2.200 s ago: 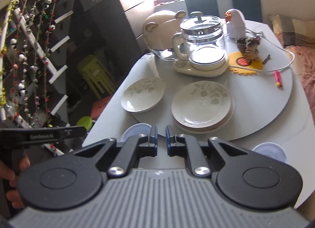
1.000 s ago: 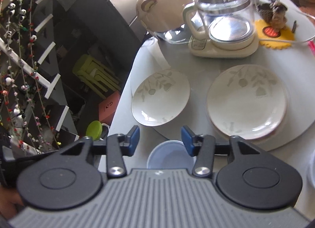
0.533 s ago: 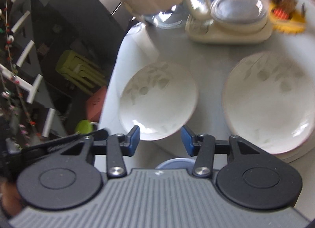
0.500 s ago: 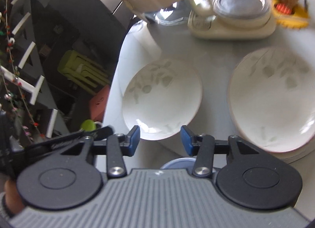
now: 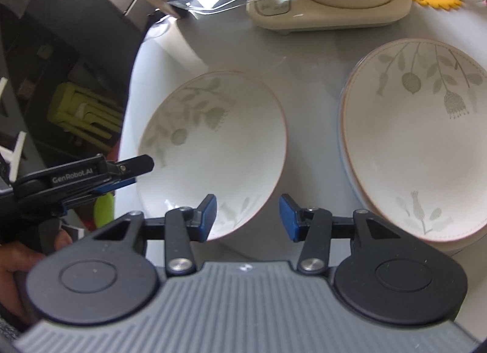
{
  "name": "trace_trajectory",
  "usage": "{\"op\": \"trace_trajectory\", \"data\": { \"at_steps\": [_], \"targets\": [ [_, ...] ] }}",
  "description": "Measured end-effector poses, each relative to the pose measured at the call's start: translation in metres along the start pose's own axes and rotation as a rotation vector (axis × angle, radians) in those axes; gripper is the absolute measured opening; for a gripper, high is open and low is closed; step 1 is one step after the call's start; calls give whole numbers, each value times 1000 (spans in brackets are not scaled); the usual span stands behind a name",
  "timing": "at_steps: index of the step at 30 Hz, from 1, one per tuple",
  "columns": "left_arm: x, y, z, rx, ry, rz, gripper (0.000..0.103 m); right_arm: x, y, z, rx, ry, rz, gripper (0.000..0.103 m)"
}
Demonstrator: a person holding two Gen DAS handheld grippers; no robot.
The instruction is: Organize plates and bowls
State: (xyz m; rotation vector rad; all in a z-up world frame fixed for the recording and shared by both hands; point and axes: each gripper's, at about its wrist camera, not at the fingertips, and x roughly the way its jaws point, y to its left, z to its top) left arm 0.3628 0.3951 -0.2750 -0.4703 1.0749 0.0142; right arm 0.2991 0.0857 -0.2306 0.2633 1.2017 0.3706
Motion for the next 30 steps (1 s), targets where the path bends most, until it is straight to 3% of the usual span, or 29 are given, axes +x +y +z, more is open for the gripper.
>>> {"op": "trace_trajectory", "data": {
  "at_steps": [6,12,18,20,25,30],
  "targets": [
    [13,2,5,3,22,-26,44,17,-2,9,3,14,-21,49],
    [22,5,8,8,11,-28,36,27,0,14,-21,0,-36,43],
    [27,12,13,-15,4,-41,25,33,-5,21,-25,3,-41,35],
    [27,12,14,9,10,-37,15,36,-5,24,-34,15,-45,31],
    [24,15,16,17,9,-49,12,37,-14,30,-14,32,-18,23],
    [16,15,18,-1,2,-56,10,30,-21,35,-1,41,40,21]
  ]
}}
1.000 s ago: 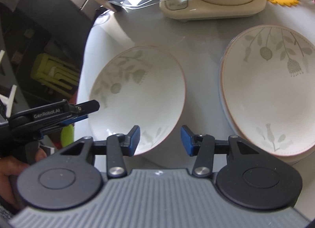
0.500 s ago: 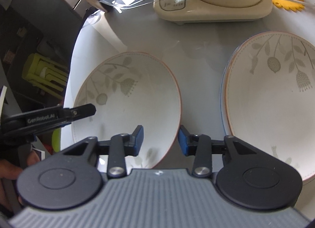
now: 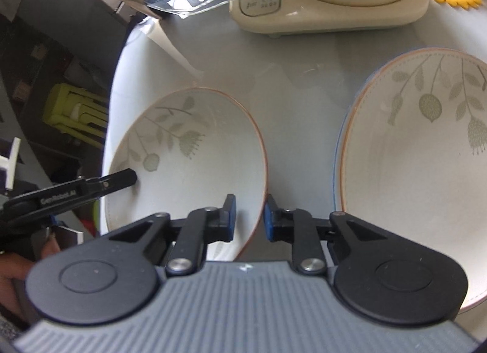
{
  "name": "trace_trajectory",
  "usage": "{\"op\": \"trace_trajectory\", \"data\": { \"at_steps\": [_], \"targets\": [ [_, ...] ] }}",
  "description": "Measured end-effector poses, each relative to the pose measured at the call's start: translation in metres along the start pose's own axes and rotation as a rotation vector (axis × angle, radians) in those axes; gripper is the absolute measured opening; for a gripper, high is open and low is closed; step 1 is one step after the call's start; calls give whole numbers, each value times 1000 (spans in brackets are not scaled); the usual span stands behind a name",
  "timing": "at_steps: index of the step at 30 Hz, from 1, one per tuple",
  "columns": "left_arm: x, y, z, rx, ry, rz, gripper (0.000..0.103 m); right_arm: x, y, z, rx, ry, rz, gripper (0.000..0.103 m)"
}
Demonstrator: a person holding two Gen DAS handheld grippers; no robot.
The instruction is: Organize plates and bowls
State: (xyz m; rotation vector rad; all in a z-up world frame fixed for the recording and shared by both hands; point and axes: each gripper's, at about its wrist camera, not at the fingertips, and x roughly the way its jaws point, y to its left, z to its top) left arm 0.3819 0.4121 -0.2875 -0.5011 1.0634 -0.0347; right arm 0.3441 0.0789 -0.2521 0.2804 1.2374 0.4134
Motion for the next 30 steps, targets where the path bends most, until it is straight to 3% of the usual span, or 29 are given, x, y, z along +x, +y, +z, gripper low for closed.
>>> {"op": "trace_trajectory", "data": {
  "at_steps": [10,20,30],
  "targets": [
    [-19,1,3,-41,-25,-18,8,-22,-7,-5,-14,17,115,20],
    [-32,-14,-6,-54,-45,-63,8,-48,-17,-9,-20,-11,144,20],
    [-54,-53,-19,12,-60,-95,8,-75,-31,-13,-7,-61,160,20]
  ]
}}
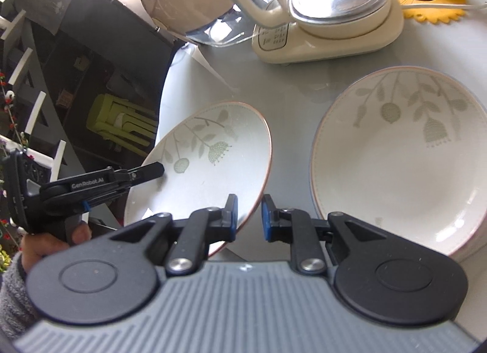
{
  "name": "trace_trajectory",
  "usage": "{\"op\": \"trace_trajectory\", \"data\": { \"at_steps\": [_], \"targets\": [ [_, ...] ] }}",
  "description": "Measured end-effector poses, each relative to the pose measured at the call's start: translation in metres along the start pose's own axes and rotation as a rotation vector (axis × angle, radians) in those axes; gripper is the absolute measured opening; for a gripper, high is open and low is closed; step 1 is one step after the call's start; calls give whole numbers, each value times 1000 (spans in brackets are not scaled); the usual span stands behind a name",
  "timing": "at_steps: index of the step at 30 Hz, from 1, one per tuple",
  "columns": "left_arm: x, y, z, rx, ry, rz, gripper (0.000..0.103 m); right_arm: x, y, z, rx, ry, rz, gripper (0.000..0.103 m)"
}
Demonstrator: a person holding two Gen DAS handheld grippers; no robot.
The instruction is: Organize plates and bowls
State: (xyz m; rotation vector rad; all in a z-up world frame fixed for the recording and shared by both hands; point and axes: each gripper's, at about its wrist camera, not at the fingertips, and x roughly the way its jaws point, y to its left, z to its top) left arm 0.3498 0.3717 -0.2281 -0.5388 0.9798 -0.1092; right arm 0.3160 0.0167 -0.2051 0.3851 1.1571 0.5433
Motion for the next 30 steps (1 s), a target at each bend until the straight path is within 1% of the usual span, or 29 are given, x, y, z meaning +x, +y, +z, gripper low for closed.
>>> {"op": "trace_trajectory", "data": {
  "at_steps": [3,6,9,12,17,22,26,30],
  "targets": [
    [-6,-16,-3,24,-13,-6,8,-13,-9,-3,19,-17,18,20],
    [-12,-32,-9,23,-33,-4,8,-24,-22,-6,50,-24,43,20],
    [-15,-49,-15,22,-52,0,8,-34,-32,-7,41,-27,54,20],
    [-17,-69,-23,28,-66,19,8,-44,-46,-8,41,-17,78,20],
    [-16,-104,-35,23,-78,48,8,-63,-65,-8,-6,-12,100,20],
    [1,-138,-53,14,-51,75,8,-81,-94,-7,-50,-2,92,20],
    [22,-159,-69,-13,-22,73,8,-90,-126,-7,-37,1,92,20],
    [48,-182,-82,-19,8,105,8,-96,-154,-6,-33,-7,69,20]
  ]
}}
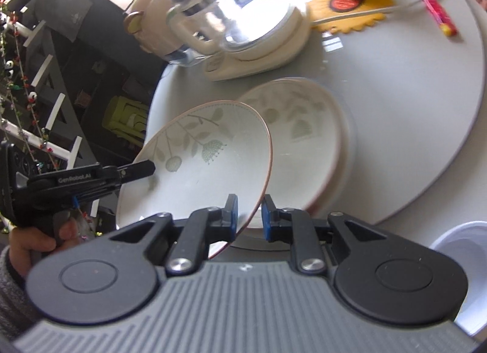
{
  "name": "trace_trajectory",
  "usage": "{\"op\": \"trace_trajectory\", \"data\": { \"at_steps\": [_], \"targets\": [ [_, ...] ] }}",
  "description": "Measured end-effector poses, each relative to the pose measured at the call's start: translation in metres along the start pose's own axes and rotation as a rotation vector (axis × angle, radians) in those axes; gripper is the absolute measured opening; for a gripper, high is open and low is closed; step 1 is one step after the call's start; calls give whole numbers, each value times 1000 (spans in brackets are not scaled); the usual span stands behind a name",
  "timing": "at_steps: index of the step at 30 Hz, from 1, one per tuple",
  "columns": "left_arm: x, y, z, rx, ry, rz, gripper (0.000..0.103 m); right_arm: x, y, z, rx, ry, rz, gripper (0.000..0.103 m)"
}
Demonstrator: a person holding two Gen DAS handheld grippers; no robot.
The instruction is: Organize plates and bowls
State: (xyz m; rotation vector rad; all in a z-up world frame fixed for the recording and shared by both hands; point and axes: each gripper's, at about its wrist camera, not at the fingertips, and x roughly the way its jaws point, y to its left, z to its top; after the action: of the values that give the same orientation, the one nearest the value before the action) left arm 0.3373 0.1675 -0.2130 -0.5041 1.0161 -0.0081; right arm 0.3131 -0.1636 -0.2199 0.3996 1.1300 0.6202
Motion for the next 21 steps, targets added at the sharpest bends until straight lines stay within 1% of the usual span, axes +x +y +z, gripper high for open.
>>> {"op": "trace_trajectory", "data": {
  "at_steps": [2,5,10,12,16,21],
  "targets": [
    [9,-11,-4,3,10,13,8,-3,-9,0,-9,-9,-25,20],
    [21,-21,-6,1,17,33,8,-3,-22,4,-6,-16,-38,20],
    [38,-19,-1,-55,36,35,8,2,-36,11,-28,-15,-28,20],
    [43,-19,1,-52,44,56,8,5,-38,13,-40,-14,-25,20],
    [50,-20,4,-53,50,75,8,10,-36,15,-70,-13,-51,20],
    [57,-17,11,-64,62,89,9,17,-35,18,-93,1,-58,20]
  ]
}}
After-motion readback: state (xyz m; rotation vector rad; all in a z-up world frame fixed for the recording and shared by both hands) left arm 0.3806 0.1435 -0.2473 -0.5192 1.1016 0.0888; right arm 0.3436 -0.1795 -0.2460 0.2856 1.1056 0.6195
